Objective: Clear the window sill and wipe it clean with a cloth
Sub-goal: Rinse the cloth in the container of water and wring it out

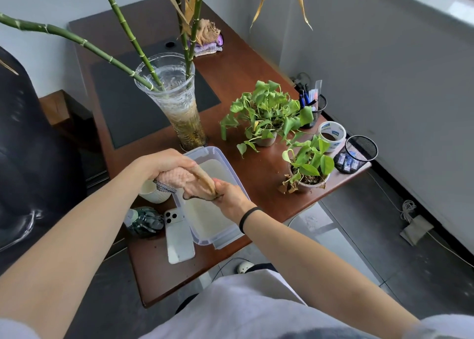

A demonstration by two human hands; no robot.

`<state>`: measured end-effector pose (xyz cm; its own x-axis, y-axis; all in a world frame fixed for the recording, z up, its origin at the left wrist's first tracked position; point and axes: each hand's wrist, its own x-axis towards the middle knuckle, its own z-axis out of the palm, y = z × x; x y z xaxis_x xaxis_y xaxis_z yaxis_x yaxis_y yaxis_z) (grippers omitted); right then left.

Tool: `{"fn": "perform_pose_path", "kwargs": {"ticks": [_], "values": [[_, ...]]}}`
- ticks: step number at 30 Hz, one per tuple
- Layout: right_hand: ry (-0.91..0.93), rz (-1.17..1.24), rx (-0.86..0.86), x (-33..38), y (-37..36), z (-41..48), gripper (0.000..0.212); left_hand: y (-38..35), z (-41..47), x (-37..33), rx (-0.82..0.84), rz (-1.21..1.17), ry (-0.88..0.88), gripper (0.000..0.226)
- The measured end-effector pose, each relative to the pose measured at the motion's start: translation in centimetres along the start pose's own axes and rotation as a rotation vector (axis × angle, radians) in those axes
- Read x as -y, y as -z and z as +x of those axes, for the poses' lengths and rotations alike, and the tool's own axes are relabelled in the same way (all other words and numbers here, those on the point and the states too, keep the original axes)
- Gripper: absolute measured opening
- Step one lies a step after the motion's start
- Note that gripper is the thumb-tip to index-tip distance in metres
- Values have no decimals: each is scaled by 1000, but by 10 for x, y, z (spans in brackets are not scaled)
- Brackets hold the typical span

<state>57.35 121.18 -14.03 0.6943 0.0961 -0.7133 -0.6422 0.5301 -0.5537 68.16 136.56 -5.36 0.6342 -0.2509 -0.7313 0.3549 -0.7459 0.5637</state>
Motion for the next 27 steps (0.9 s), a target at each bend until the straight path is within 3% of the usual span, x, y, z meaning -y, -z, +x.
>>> {"fn": "perform_pose_path", "kwargs": {"ticks": [3, 9, 11, 14, 18, 19, 21, 24, 27], "values": [[45, -58, 7, 6, 4, -3, 34, -1, 2, 0, -55, 52, -51, 29], [75, -296, 45, 12, 5, -4, 18, -9, 2, -8, -30, 87, -81, 21], [97, -267, 7, 13, 4, 0, 14, -7, 3, -8, -6, 142, -94, 29], [123, -180, -33, 14, -2, 2, 31, -7, 4, -8, 30, 222, -107, 39], [35, 34, -47, 21, -1, -7, 33, -15, 7, -12, -14, 257, -107, 10], [22, 72, -41, 23, 0, -7, 32, -18, 8, -13, -28, 256, -117, 13], [4, 90, -38, 24, 2, -8, 35, -22, 12, -14, -46, 275, -135, 23], [-13, 50, -80, 26, 0, -13, 35, -26, 13, -12, -33, 334, -139, 7], [0, -79, -70, 22, 2, -11, 23, -34, 15, -8, -42, 343, -122, 19]]}}
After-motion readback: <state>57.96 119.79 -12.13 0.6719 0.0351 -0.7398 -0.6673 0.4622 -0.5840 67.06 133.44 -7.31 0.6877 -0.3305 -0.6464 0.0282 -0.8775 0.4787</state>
